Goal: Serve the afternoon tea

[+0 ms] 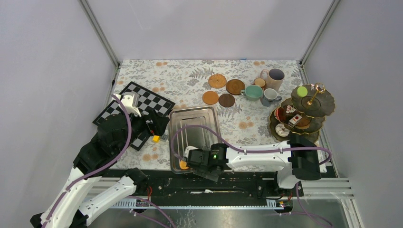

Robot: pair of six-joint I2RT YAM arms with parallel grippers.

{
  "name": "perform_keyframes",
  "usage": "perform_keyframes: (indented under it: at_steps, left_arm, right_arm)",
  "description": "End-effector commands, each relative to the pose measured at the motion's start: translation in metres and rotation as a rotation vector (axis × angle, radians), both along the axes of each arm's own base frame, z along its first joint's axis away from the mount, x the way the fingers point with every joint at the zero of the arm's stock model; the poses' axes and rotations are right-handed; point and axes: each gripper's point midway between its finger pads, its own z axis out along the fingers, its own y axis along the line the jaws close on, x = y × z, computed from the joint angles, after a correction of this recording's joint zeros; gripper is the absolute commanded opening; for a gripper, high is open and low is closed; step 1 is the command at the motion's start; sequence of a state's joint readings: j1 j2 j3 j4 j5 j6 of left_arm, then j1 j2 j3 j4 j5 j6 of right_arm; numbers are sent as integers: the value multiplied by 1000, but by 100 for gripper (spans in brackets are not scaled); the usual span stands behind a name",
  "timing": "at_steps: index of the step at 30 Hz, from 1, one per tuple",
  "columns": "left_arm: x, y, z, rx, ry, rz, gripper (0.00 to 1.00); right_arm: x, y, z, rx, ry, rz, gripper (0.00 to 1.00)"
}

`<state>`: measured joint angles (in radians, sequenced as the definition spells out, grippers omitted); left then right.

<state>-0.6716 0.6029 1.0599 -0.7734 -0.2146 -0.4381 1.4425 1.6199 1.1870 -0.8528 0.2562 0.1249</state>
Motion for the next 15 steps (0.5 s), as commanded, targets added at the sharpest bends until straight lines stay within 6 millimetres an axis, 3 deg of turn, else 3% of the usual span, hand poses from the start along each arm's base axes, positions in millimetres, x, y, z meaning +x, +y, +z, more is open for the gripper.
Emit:
perform_keyframes:
  at_steps: [1,12,15]
  left_arm:
    - [-1,2,7,-9,-20,7,99]
    - [-2,3,11,-14,-29,4,99]
    - [-2,3,12,-16,-29,6,99]
  right_arm:
    - [7,2,9,-7,-52,-3,71]
    - [10,-2,1,-64,-66,-11,65]
    - [15,0,4,-65,-94,-22,58]
